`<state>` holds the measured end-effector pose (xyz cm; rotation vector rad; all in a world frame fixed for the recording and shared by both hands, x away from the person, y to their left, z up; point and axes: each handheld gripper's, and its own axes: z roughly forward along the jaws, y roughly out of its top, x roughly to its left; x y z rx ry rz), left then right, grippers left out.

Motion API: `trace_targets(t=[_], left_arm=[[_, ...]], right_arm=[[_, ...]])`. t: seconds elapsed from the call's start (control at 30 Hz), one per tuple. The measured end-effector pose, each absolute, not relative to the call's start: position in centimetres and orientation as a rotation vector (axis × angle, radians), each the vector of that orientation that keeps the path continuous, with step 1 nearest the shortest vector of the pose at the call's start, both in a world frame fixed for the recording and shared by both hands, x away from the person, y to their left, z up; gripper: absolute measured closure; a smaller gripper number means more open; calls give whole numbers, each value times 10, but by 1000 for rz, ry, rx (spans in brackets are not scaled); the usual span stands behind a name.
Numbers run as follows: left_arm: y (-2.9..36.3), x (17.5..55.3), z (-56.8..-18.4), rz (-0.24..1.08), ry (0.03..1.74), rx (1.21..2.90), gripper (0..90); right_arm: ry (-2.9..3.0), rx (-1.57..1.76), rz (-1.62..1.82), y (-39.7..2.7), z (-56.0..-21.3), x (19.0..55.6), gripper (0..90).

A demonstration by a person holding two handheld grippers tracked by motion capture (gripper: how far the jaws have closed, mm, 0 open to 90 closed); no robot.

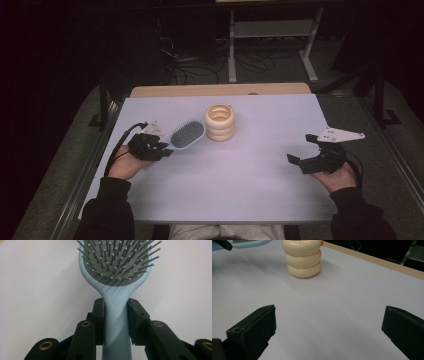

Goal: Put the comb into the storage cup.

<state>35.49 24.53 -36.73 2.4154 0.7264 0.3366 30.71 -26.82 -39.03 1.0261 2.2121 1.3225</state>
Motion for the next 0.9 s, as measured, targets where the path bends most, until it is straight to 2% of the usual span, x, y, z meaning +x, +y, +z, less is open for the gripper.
trace_targets(t=[0.9], left_arm=[[222,351,-308,494,600,2392,703]], right_arm=[[2235,985,1359,-268,-381,311,0]])
